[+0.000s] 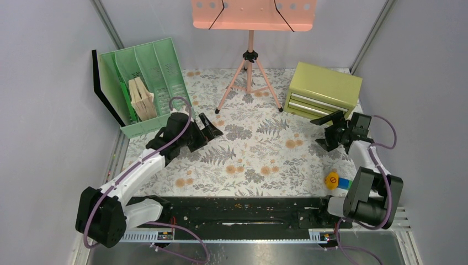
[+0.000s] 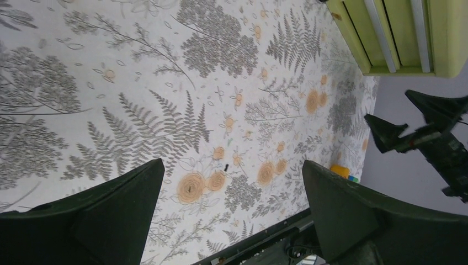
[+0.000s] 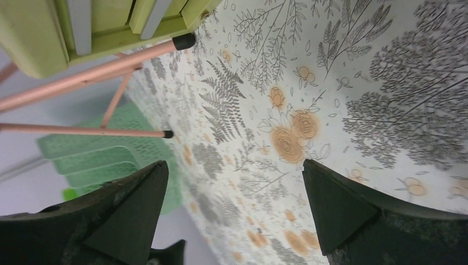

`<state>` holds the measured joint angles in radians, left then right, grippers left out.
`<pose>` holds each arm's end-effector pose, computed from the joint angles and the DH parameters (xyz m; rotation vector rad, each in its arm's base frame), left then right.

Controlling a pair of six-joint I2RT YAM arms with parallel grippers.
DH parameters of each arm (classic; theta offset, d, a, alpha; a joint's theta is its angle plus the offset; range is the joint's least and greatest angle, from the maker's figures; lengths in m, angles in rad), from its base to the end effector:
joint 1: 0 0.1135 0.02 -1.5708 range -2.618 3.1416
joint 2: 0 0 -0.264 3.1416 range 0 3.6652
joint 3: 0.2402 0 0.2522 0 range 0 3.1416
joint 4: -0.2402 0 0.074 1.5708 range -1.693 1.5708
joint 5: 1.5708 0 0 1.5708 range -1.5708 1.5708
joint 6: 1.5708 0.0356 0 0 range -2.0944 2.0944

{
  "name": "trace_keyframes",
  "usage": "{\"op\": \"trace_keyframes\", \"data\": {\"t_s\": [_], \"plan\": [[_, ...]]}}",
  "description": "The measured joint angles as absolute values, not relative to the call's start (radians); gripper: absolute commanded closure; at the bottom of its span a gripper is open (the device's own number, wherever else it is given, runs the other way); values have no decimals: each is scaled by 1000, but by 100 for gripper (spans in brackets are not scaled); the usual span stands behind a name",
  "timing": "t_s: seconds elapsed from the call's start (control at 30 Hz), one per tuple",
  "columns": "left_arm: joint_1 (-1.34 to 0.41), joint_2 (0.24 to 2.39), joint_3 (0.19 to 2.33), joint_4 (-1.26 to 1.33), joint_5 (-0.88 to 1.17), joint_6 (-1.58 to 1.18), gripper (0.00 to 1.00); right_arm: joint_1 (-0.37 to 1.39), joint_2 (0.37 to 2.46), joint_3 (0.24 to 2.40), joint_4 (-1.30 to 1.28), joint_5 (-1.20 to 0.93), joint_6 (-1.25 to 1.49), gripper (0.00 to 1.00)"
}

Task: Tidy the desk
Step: Close the drawer in the storage box, then reset both arms

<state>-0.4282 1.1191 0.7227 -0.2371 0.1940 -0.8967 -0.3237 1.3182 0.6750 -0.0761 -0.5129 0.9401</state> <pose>0.2170 -0.1066 0.2473 -0.4339 2.3182 -0.9142 0.2568 -0.0677 0.2010 1.1508 2.0404 0.9012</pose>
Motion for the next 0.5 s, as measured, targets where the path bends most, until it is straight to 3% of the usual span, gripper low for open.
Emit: {"op": "trace_keyframes", "data": {"t_s": [0.5], "plan": [[-190, 1055, 718, -318, 223, -640, 1, -324, 1122, 772, -404, -246, 564, 0]]}}
